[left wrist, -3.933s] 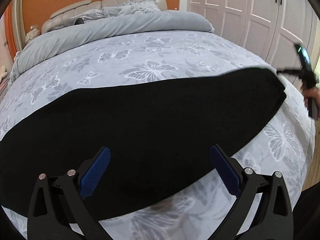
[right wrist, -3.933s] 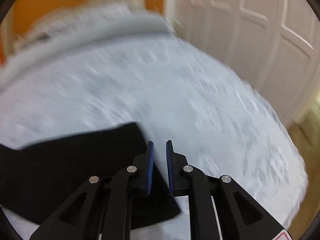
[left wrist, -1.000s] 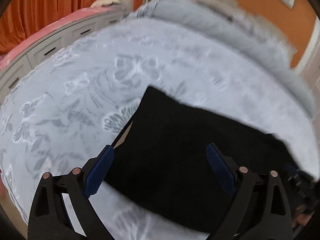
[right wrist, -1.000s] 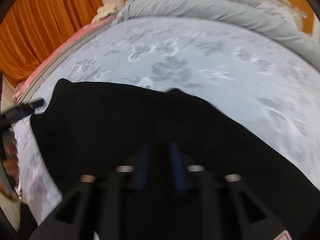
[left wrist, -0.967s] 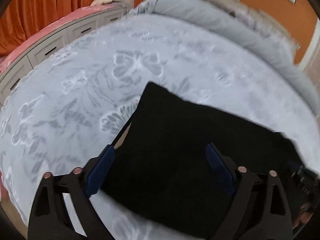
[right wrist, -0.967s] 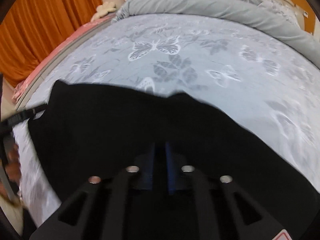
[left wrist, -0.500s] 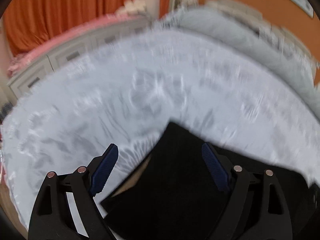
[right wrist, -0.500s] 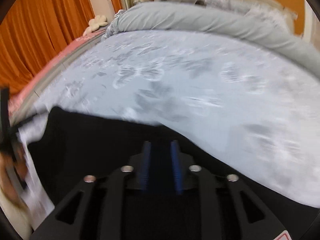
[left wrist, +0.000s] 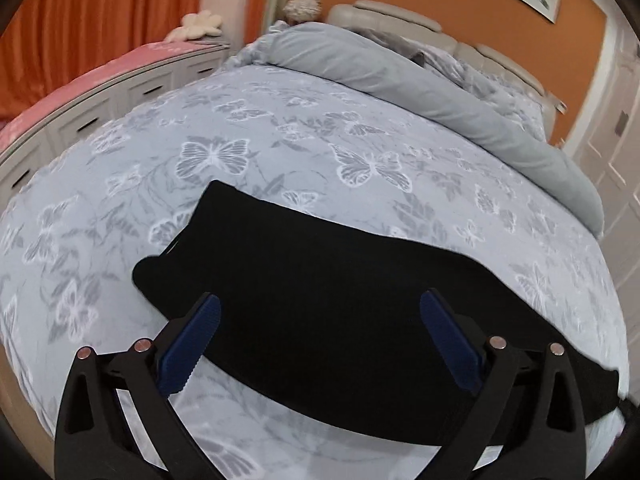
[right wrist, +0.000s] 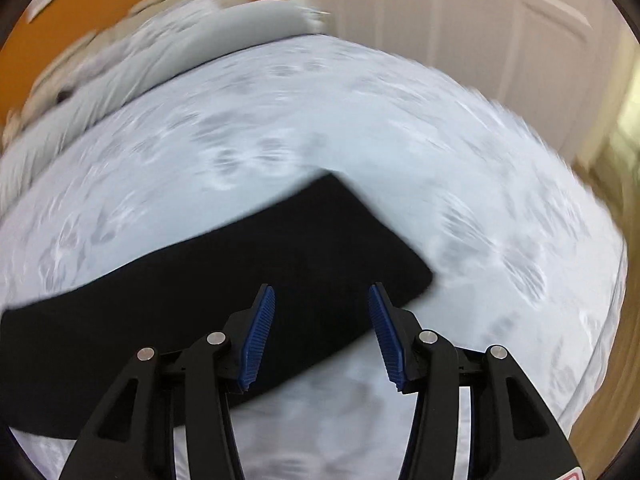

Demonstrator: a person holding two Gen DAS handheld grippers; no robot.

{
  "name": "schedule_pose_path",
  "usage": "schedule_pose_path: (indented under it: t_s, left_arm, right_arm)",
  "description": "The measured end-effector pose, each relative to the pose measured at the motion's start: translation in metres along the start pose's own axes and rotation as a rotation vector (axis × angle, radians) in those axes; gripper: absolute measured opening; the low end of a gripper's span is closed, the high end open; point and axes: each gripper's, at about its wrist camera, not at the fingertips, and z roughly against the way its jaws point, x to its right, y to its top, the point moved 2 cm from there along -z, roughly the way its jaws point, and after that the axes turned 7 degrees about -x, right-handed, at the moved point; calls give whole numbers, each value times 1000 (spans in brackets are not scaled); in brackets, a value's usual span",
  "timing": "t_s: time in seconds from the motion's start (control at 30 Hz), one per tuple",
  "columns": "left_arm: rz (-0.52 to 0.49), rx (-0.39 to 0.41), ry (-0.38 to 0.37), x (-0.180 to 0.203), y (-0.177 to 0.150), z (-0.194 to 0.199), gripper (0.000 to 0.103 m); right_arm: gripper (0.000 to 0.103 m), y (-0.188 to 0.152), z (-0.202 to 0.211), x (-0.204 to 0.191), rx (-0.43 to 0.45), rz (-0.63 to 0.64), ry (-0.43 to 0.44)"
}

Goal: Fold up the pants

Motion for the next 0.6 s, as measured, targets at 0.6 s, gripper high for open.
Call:
schedule_pose_path:
  t_s: [0.6]
  left_arm:
    - [60,-87,126,-65,-8,-28,98]
  right_arm:
    - [61,-8,25,-136,46,322,136]
